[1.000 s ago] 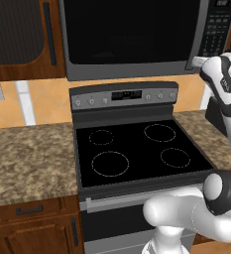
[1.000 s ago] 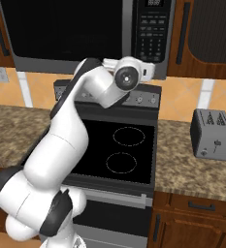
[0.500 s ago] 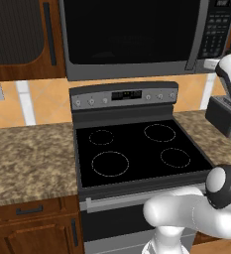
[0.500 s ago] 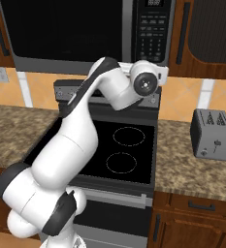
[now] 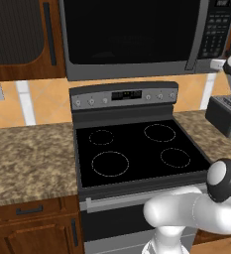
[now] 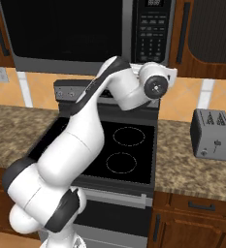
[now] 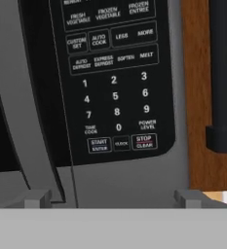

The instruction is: Open the microwave, place the bowl with waffle inside the microwave, then close the microwave door and turn it on.

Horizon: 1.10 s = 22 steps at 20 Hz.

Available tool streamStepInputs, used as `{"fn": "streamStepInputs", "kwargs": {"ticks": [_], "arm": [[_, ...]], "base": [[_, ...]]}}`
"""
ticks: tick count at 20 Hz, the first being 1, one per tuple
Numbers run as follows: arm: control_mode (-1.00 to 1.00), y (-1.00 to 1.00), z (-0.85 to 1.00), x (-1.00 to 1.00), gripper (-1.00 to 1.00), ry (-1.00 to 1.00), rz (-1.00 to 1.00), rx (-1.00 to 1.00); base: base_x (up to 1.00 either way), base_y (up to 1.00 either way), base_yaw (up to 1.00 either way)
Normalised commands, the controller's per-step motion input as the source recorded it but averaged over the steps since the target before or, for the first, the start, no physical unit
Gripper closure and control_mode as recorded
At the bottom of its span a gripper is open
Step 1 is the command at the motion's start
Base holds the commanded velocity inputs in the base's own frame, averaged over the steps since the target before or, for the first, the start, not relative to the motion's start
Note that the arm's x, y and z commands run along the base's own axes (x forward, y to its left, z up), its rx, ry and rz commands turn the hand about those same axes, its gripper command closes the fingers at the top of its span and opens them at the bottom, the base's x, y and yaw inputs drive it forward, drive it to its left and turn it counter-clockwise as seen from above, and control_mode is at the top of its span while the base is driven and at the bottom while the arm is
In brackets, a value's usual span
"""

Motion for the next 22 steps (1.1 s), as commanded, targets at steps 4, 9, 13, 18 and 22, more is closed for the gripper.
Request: {"fn": "streamStepInputs", "kwargs": {"ticks": [4, 9, 13, 18, 22], "arm": [[-1.00, -0.01, 0.00, 0.03, -1.00, 0.00, 0.00, 0.00], [-1.00, -0.02, 0.00, 0.04, -1.00, 0.00, 0.00, 0.00], [-1.00, 0.06, 0.00, 0.00, 1.00, 0.00, 0.00, 0.00], [-1.00, 0.47, 0.00, 0.27, 1.00, 0.00, 0.00, -0.01], [-1.00, 0.09, 0.02, 0.36, 1.00, -0.01, 0.00, -0.02]], "base": [[0.00, 0.00, 0.00], [0.00, 0.00, 0.00], [0.00, 0.00, 0.00], [0.00, 0.00, 0.00], [0.00, 0.00, 0.00]]}}
